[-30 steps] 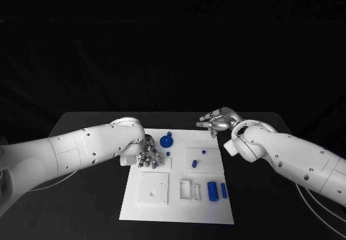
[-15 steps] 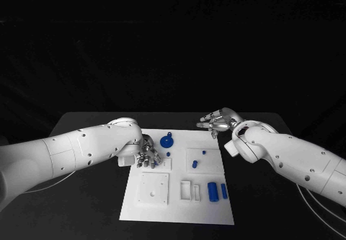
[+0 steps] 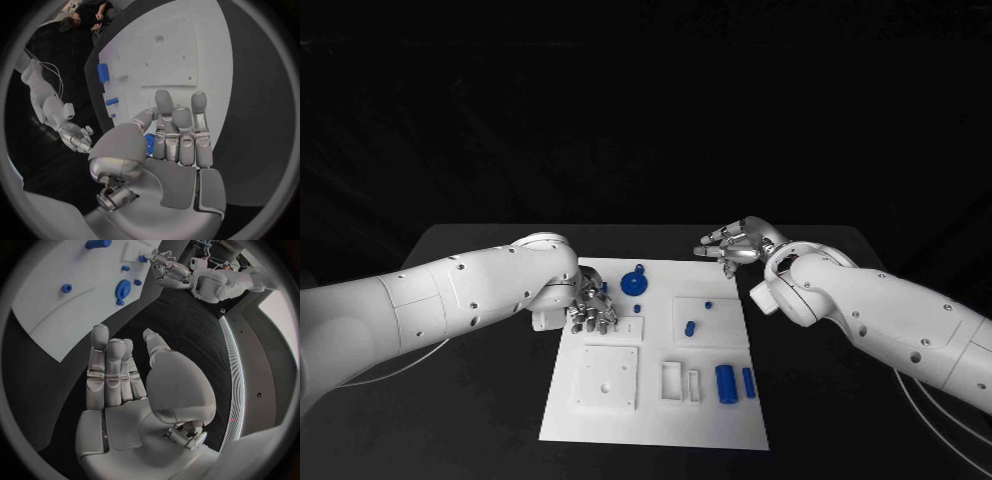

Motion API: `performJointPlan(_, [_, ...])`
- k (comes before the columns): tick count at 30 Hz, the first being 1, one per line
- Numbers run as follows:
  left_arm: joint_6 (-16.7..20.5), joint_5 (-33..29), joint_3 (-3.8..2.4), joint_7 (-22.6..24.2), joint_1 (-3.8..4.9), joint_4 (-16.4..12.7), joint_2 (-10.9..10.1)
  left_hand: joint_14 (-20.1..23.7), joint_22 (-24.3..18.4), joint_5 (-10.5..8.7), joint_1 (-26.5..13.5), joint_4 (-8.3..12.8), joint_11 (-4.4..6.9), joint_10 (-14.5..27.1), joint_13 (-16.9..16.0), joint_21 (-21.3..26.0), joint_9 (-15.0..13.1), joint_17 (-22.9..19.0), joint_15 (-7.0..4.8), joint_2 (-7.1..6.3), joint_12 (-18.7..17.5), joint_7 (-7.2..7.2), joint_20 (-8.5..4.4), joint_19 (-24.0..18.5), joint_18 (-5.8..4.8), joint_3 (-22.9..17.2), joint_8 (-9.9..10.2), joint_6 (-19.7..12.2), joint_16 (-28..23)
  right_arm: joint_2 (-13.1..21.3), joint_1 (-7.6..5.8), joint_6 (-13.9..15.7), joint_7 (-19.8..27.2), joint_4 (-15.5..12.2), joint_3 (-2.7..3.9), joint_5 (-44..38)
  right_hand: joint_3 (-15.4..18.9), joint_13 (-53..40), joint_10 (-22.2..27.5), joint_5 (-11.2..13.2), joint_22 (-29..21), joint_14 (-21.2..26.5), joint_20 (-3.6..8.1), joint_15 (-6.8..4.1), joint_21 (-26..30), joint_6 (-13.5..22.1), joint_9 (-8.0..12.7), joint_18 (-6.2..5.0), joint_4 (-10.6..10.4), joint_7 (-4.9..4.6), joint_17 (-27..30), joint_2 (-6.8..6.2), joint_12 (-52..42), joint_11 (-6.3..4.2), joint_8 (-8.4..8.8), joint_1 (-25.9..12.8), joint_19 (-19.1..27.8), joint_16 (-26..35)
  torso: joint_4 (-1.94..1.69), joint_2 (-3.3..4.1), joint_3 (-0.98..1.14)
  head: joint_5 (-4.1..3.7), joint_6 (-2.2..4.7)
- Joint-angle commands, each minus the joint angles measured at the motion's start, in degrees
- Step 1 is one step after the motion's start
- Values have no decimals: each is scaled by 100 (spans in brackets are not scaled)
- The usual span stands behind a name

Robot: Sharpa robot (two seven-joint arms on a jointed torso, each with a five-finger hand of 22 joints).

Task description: Assemble the parts on the task board

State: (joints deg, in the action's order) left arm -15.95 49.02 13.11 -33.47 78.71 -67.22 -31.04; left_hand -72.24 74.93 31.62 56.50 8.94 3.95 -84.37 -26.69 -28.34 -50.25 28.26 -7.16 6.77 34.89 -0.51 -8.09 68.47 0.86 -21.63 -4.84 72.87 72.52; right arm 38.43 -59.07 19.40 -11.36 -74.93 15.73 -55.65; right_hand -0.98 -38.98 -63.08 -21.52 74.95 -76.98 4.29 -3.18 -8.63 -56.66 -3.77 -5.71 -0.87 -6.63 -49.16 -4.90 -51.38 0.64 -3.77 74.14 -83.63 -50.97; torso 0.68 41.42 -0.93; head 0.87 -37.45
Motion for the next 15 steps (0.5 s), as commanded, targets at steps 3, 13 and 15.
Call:
performJointPlan(3, [-240,-452,-1,154,6,25,-11,21,122,-6,43,264,-3,-93,-11,-12,-26,-5,21,-34,17,-40,13,-53,-47,-220,2,-7,50,2,6,-115,12,-1,3,-44,-14,9,47,-19,73,26,-7,3,32,29,4,-52,-19,-28,8,22,-26,11,16,-44,-90,-15,-2,1,2,3,-2])
performJointPlan(13, [-314,-587,-1,159,11,62,-29,30,121,-28,45,277,-4,-89,-15,-18,-43,-8,23,-36,32,-40,17,-61,-44,-209,17,1,64,3,7,-128,6,1,3,-44,-14,9,47,-19,73,26,-7,3,32,29,4,-52,-19,-28,8,22,-26,11,16,-44,-90,-15,2,1,2,4,2])
performJointPlan(15, [-301,-597,-1,159,11,63,-34,29,121,-53,49,272,-6,-89,-15,-20,-45,-9,24,-38,36,-39,18,-60,-44,-198,22,3,67,4,7,-129,5,2,3,-44,-14,9,47,-19,73,26,-7,3,32,29,4,-52,-19,-28,8,22,-26,11,16,-44,-90,-15,1,2,2,6,0])
